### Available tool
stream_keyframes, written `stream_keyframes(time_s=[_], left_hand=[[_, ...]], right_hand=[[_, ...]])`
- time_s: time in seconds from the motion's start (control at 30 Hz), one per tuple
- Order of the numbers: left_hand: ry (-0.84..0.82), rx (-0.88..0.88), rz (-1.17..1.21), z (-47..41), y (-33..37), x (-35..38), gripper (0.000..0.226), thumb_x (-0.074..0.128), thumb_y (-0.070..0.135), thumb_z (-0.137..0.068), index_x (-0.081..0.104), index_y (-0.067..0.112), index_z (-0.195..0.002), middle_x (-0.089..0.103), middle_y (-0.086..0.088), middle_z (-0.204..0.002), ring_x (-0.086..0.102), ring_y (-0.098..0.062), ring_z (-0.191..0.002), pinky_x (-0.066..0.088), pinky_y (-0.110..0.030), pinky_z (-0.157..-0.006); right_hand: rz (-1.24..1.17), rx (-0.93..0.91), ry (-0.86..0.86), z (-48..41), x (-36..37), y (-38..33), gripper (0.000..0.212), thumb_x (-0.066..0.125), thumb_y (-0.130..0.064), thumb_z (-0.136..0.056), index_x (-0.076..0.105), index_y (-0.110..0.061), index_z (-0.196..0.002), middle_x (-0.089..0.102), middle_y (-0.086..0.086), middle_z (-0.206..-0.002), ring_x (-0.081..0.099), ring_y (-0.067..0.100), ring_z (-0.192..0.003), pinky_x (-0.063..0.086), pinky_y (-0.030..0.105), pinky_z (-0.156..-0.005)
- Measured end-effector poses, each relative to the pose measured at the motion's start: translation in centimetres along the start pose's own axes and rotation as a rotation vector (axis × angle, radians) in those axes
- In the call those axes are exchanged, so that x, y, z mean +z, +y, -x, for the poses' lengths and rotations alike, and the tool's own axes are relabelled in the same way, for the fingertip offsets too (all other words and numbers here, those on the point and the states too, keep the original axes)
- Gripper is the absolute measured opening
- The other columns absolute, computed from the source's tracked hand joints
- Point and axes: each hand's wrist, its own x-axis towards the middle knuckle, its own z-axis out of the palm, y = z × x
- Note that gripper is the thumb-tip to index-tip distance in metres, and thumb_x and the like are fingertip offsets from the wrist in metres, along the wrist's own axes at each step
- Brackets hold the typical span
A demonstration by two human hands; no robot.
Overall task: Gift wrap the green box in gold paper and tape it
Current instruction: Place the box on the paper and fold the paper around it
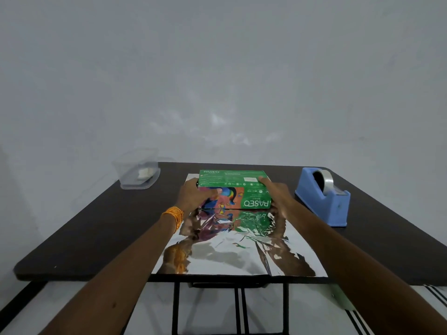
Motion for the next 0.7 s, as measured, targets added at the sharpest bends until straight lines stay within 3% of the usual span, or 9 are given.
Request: stream_keyframes(time_s=[0.07, 0.17, 0.27, 0.37, 0.47, 0.5, 0.57, 0.63, 0.7], left_hand=[[-0.004, -0.001, -0.008, -0.1, -0.1, 0.2, 0.017, 0.084, 0.03, -0.076, 0.067, 0.033, -0.074, 0.069, 0.018, -0.063, 0.065, 0.007, -0.063, 0.051, -0.011, -0.061], [-0.013, -0.022, -0.013, -0.1, -0.4, 0.3, 0.017, 0.084, 0.032, -0.076, 0.067, 0.031, -0.08, 0.069, 0.018, -0.067, 0.064, 0.009, -0.062, 0.046, -0.006, -0.055], [-0.036, -0.055, -0.012, -0.3, -0.9, -0.1, 0.034, 0.079, 0.048, -0.077, 0.071, 0.02, -0.096, 0.072, 0.006, -0.089, 0.066, -0.004, -0.083, 0.051, -0.017, -0.067], [-0.078, -0.103, -0.023, -0.6, -0.9, -0.8, 0.062, 0.054, 0.069, -0.086, 0.069, 0.013, -0.107, 0.07, 0.004, -0.105, 0.063, -0.017, -0.1, 0.05, -0.035, -0.09], [-0.058, -0.175, 0.106, -1.2, -0.7, -2.0, 0.068, 0.037, 0.071, -0.092, 0.055, 0.019, -0.132, 0.054, 0.005, -0.127, 0.052, -0.019, -0.118, 0.042, -0.047, -0.107], [-0.024, -0.183, 0.137, -1.6, -0.9, -2.6, 0.064, 0.037, 0.071, -0.092, 0.055, 0.021, -0.127, 0.054, 0.002, -0.124, 0.053, -0.021, -0.115, 0.044, -0.047, -0.105], [0.039, -0.208, 0.146, -2.5, -1.4, -4.0, 0.049, 0.04, 0.068, -0.093, 0.055, 0.022, -0.106, 0.057, -0.007, -0.113, 0.056, -0.025, -0.106, 0.048, -0.047, -0.098], [0.08, -0.23, 0.122, -3.5, -1.9, -5.2, 0.035, 0.046, 0.056, -0.096, 0.053, 0.023, -0.086, 0.059, -0.012, -0.105, 0.058, -0.03, -0.1, 0.047, -0.049, -0.098], [0.09, -0.215, 0.058, -4.8, -2.6, -6.1, 0.031, 0.051, 0.045, -0.096, 0.052, 0.018, -0.081, 0.06, -0.013, -0.102, 0.06, -0.034, -0.1, 0.047, -0.052, -0.101]], right_hand=[[0.021, 0.004, 0.013, -0.6, -0.1, 0.6, 0.075, 0.073, -0.067, -0.055, 0.07, -0.008, -0.101, 0.074, 0.012, -0.101, 0.072, 0.03, -0.094, 0.056, 0.047, -0.091], [0.044, 0.007, 0.017, 0.1, -0.1, 0.3, 0.063, 0.073, -0.062, -0.068, 0.07, -0.007, -0.1, 0.074, 0.013, -0.101, 0.071, 0.03, -0.094, 0.054, 0.04, -0.08], [0.043, 0.01, 0.0, 0.2, -0.2, -0.1, 0.056, 0.072, -0.055, -0.078, 0.069, -0.006, -0.104, 0.074, 0.014, -0.101, 0.072, 0.027, -0.089, 0.051, 0.033, -0.069], [0.052, 0.027, -0.016, 0.1, -0.5, -0.2, 0.063, 0.07, -0.058, -0.079, 0.065, -0.006, -0.115, 0.073, 0.013, -0.106, 0.07, 0.028, -0.093, 0.049, 0.033, -0.07], [0.06, -0.019, 0.025, -0.1, -0.8, -0.7, 0.068, 0.06, -0.062, -0.084, 0.06, -0.007, -0.123, 0.068, 0.011, -0.114, 0.066, 0.03, -0.099, 0.053, 0.038, -0.08], [0.102, -0.065, 0.077, -0.5, -1.0, -1.0, 0.067, 0.056, -0.061, -0.088, 0.059, -0.004, -0.123, 0.065, 0.011, -0.111, 0.064, 0.03, -0.098, 0.053, 0.04, -0.083], [0.181, -0.177, 0.169, -1.7, -1.6, -1.7, 0.057, 0.05, -0.05, -0.097, 0.062, 0.003, -0.109, 0.059, 0.012, -0.094, 0.056, 0.027, -0.085, 0.047, 0.036, -0.074], [0.211, -0.211, 0.158, -3.0, -1.9, -2.6, 0.035, 0.047, -0.042, -0.099, 0.061, -0.011, -0.093, 0.054, 0.004, -0.085, 0.05, 0.024, -0.087, 0.042, 0.034, -0.072], [0.261, -0.197, 0.147, -5.0, -2.1, -3.0, 0.026, 0.046, -0.041, -0.099, 0.054, -0.017, -0.092, 0.053, 0.001, -0.085, 0.049, 0.025, -0.091, 0.04, 0.038, -0.079]])
